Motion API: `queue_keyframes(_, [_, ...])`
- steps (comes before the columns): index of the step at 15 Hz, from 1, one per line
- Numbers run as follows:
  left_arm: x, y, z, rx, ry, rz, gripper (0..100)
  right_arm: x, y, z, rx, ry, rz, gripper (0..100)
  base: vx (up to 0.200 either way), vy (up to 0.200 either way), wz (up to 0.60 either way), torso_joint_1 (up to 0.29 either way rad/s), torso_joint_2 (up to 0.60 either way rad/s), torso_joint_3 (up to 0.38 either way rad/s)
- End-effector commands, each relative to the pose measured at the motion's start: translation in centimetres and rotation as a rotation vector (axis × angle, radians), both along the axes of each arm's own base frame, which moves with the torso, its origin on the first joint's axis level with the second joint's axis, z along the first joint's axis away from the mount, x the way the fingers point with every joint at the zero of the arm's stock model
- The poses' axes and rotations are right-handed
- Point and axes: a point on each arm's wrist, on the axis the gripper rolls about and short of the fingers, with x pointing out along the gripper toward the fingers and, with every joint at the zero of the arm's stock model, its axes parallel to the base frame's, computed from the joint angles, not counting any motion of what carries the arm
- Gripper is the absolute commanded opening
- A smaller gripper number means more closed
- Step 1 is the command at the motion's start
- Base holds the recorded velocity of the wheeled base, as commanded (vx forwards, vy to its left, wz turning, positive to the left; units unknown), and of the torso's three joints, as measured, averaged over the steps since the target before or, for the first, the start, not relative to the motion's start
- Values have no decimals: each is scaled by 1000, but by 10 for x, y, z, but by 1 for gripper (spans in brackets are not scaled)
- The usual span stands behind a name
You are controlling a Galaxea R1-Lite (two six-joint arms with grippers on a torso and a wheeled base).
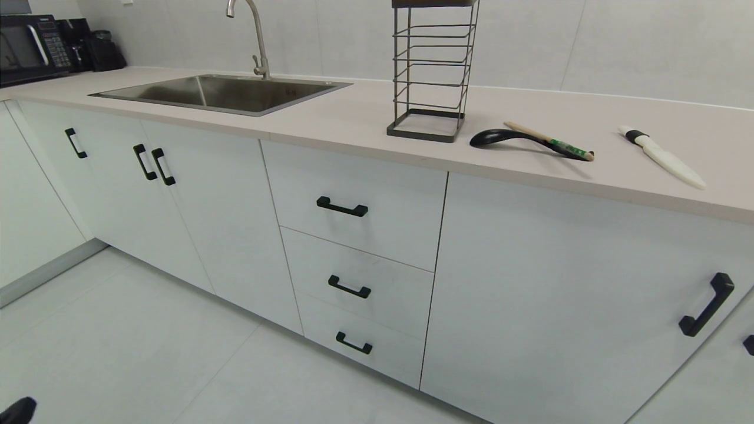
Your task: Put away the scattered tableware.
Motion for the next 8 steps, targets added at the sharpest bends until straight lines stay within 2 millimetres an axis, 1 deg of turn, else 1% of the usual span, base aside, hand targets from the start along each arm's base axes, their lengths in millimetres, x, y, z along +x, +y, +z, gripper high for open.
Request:
queue_keyframes(1, [24, -6, 8, 98, 65, -93, 100, 0, 0, 0, 0, 2, 0, 0, 0, 0, 0, 0, 0, 0])
queue_keyframes(3, [38, -14, 13, 255, 14, -244, 100, 0, 0, 0, 0, 2, 0, 0, 0, 0, 0, 0, 0, 0])
queue_keyframes(5, [49, -19, 12, 312, 38, -281, 100, 0, 0, 0, 0, 2, 0, 0, 0, 0, 0, 0, 0, 0])
queue_keyframes(6, [49, -19, 11, 314, 39, -282, 100, 0, 0, 0, 0, 2, 0, 0, 0, 0, 0, 0, 0, 0])
queue_keyframes(8, [66, -28, 5, 395, 90, -349, 100, 0, 0, 0, 0, 2, 0, 0, 0, 0, 0, 0, 0, 0])
